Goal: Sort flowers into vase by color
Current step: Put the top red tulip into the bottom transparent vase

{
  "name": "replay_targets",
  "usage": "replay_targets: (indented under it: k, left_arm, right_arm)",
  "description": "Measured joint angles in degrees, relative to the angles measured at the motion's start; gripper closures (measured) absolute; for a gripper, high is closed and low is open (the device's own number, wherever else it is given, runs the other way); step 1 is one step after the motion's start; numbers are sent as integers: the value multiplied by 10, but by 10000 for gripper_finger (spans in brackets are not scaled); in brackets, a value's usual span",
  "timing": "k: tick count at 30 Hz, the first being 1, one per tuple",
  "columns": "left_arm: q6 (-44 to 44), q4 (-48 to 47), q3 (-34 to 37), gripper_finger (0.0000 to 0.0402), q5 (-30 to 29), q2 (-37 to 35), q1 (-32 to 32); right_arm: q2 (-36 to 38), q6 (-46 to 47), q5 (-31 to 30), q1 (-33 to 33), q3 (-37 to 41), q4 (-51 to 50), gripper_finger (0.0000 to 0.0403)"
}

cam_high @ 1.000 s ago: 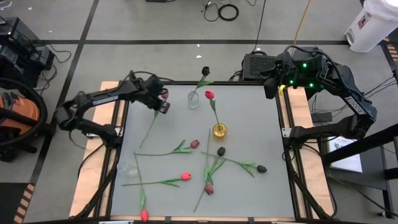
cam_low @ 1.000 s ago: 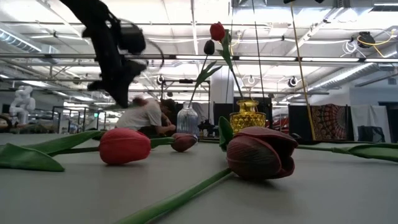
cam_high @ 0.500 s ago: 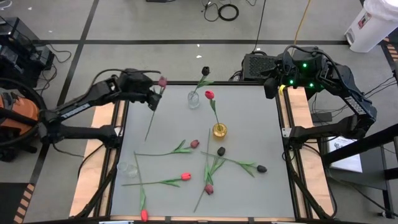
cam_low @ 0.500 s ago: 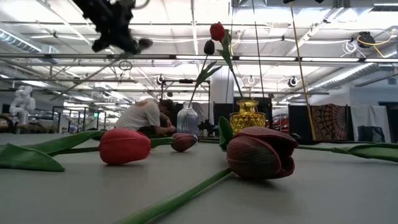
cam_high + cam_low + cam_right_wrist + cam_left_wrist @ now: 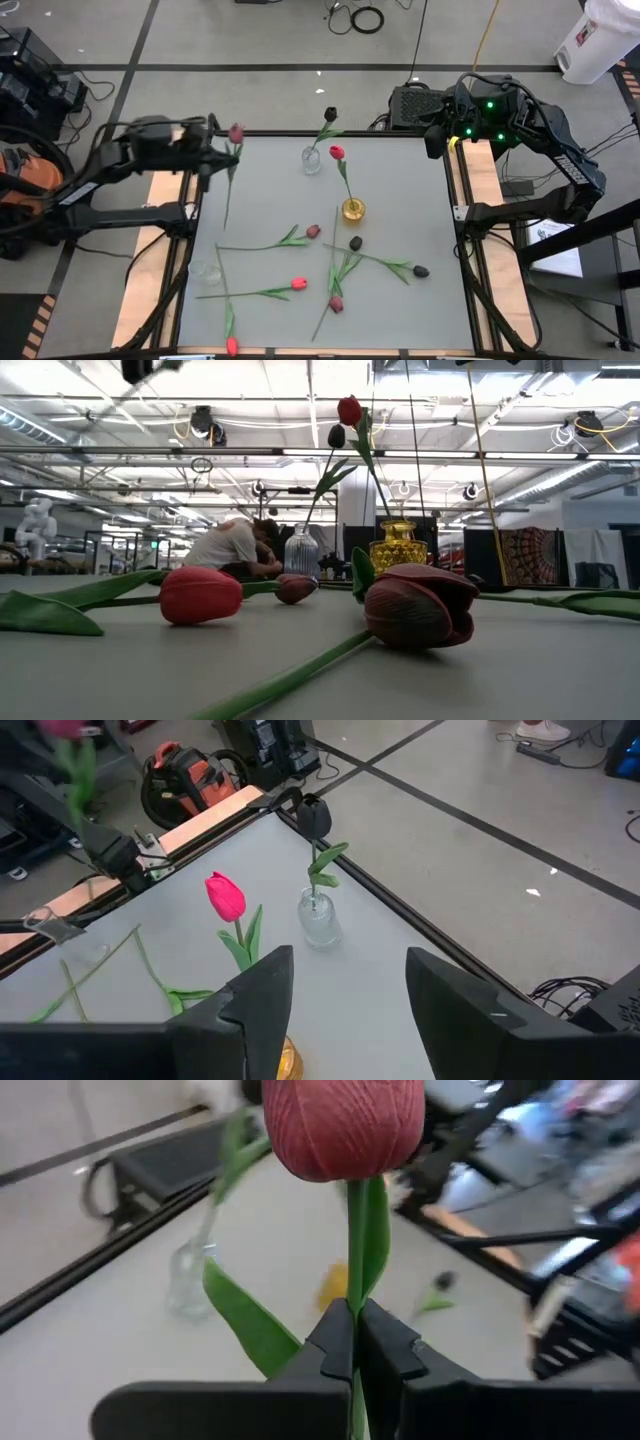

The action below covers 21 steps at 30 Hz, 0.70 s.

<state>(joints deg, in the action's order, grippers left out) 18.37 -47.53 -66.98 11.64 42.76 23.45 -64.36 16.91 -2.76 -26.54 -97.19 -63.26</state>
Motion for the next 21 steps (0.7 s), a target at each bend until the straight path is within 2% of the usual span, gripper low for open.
replay_targets:
  k: [7,13,21]
  left_arm:
    - [-45,-31,0,398,99,-70,-22]
    - [-110,-91,0,398,193,-98,-30]
    - [-145,-19,0,398,245,-114,-30]
  right_arm:
    - [0,0,0,0,0,0,216]
    - [0,0,0,0,0,0,216]
    - [0,0,0,0,0,0,215]
